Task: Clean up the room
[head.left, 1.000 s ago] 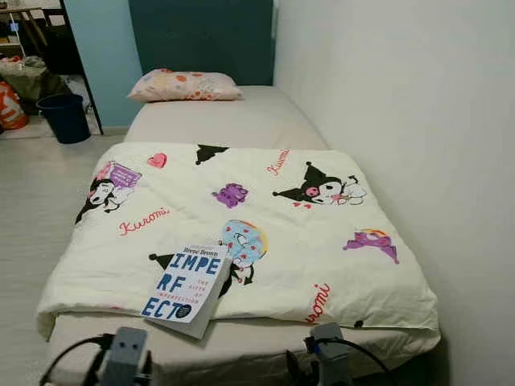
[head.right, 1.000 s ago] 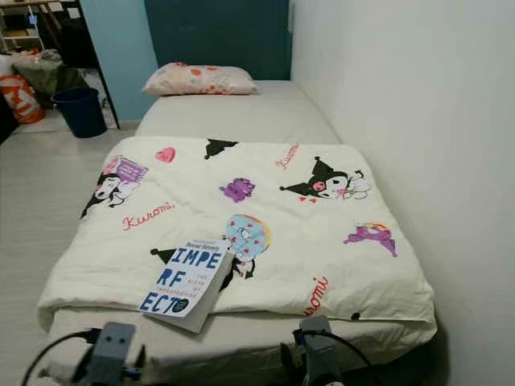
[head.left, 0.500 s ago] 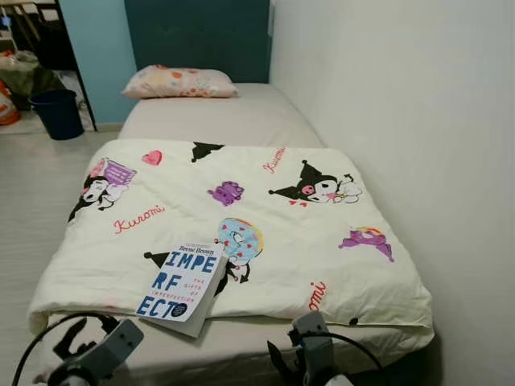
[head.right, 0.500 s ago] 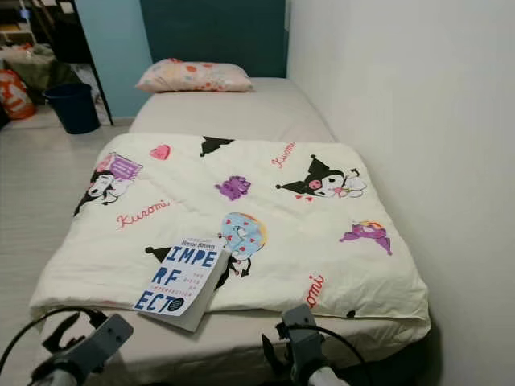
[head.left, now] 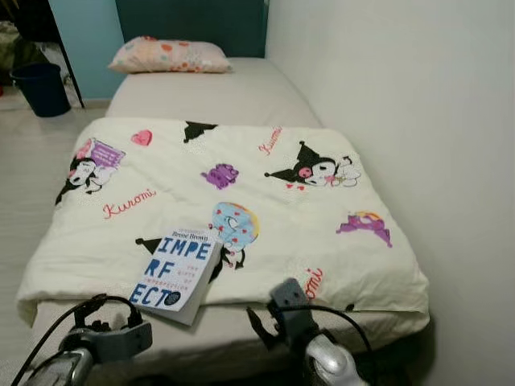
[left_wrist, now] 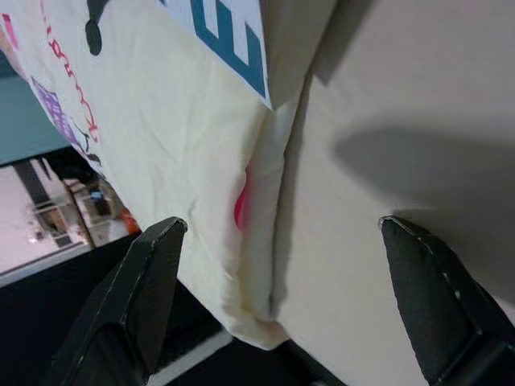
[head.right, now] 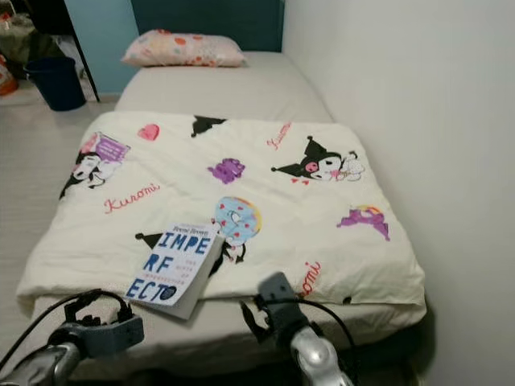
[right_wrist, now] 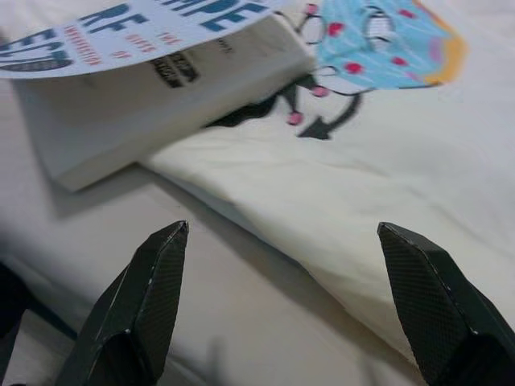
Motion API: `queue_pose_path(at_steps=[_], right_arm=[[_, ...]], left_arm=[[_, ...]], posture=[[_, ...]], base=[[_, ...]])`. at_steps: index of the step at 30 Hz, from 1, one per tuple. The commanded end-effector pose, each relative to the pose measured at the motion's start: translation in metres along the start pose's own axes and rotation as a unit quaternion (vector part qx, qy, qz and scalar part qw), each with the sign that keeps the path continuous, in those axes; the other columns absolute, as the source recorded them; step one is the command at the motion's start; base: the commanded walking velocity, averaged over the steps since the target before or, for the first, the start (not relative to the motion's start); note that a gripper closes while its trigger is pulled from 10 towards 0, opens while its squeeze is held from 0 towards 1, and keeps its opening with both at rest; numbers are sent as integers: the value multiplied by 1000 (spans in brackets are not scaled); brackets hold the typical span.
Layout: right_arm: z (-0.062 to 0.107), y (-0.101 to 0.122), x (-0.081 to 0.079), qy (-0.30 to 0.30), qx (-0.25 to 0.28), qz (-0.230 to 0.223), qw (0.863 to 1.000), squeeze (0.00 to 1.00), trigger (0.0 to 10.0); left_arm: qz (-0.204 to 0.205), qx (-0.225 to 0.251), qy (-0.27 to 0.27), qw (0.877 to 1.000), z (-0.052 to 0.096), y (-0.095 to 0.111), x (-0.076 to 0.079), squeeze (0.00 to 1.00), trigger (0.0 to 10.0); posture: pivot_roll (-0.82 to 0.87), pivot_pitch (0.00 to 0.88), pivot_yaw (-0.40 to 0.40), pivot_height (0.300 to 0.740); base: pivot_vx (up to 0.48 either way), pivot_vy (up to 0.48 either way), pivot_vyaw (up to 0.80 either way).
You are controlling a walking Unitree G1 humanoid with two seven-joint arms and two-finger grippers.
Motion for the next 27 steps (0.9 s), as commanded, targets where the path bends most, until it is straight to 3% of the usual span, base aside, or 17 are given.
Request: queue_pose_path(at_steps=[1,6,9,19,27], right_arm=[[0,0,-8,26,-5,0,1000,0,10000],[-4,6,-10,34,3,-6,999,0,10000],[-9,14,-10,42,10,2,999,0,10000],[-18,21,-1,38,4,53,998,0,10000],[-21,28,2,39,9,70,997,0,10000]], left_arm=[[-43,-18,-12,999,6,-15,3,0,10000],[-64,-28,-5,998,5,-21,-3,0,10000],[-84,-39,21,995,3,-27,-19,0,10000],[-122,-25,91,988,-8,-18,-56,0,10000],[-138,-29,106,984,-13,-15,-70,0,10000]], posture=[[-73,315,-112,548],[-80,328,-116,548],[-96,357,-123,548],[-131,398,-141,548],[-173,419,-144,548]], base=[[0,0,0],[0,0,0],[0,0,0],[0,0,0],[0,0,0]])
Point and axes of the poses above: a point about 5 cm out from each wrist's last joint towards the gripper, its own z axis pointing back from the gripper into the wrist, its own y axis along the axis of the wrist's last joint, x = y × z, the point moved 4 cm from there along -z, pointing out of the wrist towards the gripper, and after that the axes turned 15 degrees about z, right-handed, at the moved point
